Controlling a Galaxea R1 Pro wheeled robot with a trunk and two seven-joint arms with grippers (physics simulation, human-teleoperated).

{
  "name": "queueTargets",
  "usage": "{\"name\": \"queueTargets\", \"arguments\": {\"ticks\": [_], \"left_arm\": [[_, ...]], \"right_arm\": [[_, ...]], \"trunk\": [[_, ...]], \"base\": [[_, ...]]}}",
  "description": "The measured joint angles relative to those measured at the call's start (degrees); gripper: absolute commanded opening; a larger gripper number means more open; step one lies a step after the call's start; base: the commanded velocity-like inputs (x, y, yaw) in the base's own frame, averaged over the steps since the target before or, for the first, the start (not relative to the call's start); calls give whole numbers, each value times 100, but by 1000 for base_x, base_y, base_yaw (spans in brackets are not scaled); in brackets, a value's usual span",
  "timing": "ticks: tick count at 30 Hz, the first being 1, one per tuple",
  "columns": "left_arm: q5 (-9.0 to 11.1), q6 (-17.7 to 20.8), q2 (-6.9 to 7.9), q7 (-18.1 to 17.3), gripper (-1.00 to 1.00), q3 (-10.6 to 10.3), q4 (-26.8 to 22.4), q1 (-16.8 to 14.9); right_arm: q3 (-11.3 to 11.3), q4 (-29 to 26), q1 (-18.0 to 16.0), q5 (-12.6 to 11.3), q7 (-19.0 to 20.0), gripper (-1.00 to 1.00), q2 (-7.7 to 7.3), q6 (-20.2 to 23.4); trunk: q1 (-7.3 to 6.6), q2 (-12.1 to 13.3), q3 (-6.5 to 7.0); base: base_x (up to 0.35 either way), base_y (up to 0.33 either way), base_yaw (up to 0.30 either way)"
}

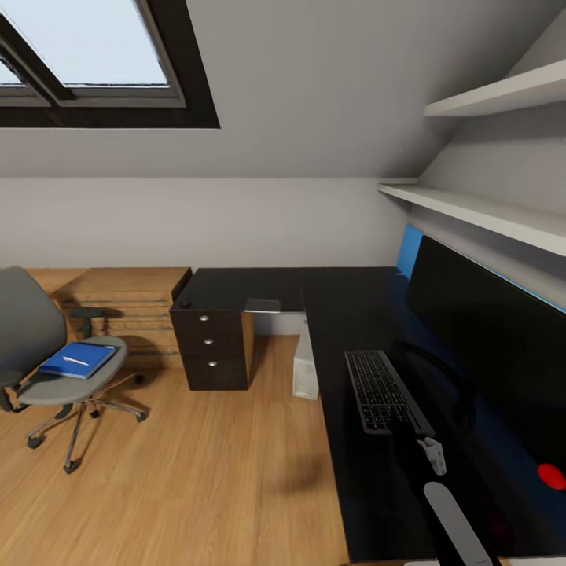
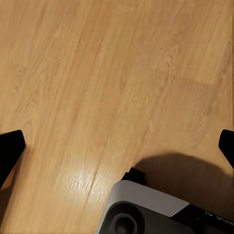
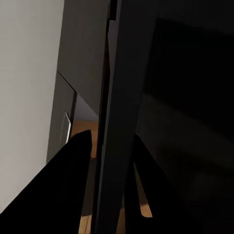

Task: In the bedroom, organize the workspace by keeping the computer under the desk, ensuring the monitor is on the desk, placing the keyboard on the desk next to the monitor, placing the mouse on the desk next to the keyboard, moving the folder from the swivel chair onto the desk next to the mouse, stacking the notebook on top of the folder with the pen on top of the notebook, and positioning the swivel chair next to the desk.

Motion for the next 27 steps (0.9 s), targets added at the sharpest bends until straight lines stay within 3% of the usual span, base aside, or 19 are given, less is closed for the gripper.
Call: {"name": "queueTargets", "arguments": {"ticks": [27], "left_arm": [[0, 0, 0, 9, 100, 0, 0, 0]], "right_arm": [[4, 17, -44, 20, -71, -100, 0, 1]], "trunk": [[1, 0, 0]], "base": [[55, -11, 0]]}}
